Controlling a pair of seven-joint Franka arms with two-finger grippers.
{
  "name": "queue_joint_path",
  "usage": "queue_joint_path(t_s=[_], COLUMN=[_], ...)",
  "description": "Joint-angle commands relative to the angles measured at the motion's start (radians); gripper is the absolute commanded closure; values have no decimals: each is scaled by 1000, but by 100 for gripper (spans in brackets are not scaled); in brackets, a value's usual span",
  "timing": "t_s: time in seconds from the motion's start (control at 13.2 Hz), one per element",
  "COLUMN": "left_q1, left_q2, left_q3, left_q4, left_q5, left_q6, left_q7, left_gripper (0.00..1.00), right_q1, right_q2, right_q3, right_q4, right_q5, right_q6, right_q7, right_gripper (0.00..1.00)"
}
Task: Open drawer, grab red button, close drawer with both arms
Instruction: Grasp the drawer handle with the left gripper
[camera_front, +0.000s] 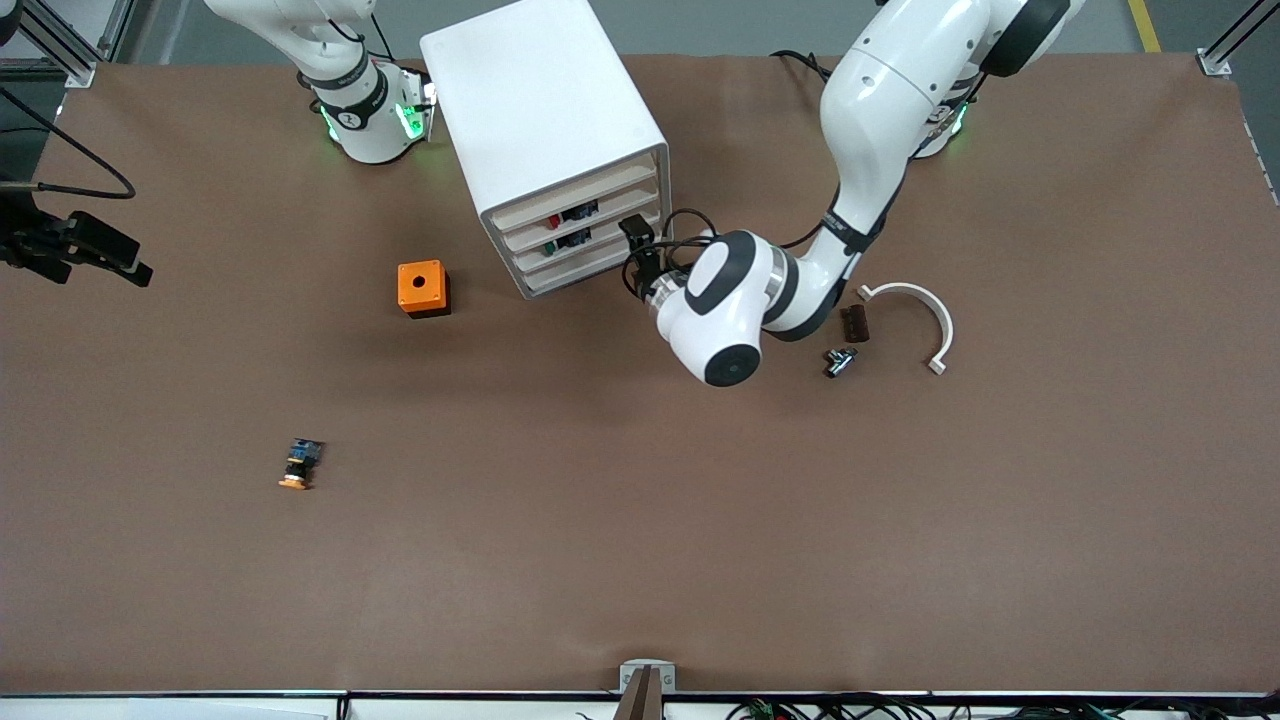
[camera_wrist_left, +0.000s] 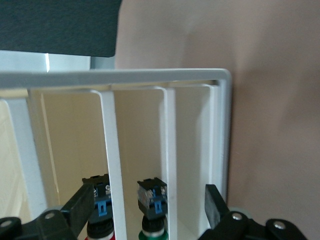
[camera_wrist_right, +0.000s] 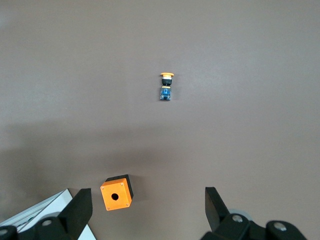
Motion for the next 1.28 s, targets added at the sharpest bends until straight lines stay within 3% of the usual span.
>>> queue_joint_path(t_s=[0.0, 0.15, 0.3, 0.53, 0.91, 0.98, 1.13, 1.21], left_q1=[-1, -7, -15, -18, -36, -43, -30, -20], left_q2=[31, 33, 33, 44, 59, 61, 59, 53], left_q3=[5, 5, 5, 5, 5, 5, 5, 6], left_q4=[21, 21, 19, 19, 19, 19, 21, 22], left_q5=[-89, -108, -129, -152, -149, -143, -146, -140], left_q6=[-12, -29, -37, -85, -109, -109, -109, -110], left_q7=[-56, -79, -82, -77, -51, -45, -45, -47], left_gripper=[21, 23, 43, 43, 69, 76, 100, 100], right_q1=[17, 19, 19, 19, 22, 25, 25, 25], right_q2=[6, 6, 6, 6, 6, 6, 10, 10], right_q3=[-13, -13, -13, -13, -13, -13, -13, -13], right_q4=[13, 13, 13, 13, 14, 14, 14, 14], right_q5=[-12, -15, -17, -23, -32, -37, -37, -37], right_q6=[-13, -13, -26, -35, -32, -33, -33, -33], right_q7=[16, 17, 17, 19, 20, 19, 19, 20], right_gripper=[0, 1, 1, 1, 3, 3, 3, 3])
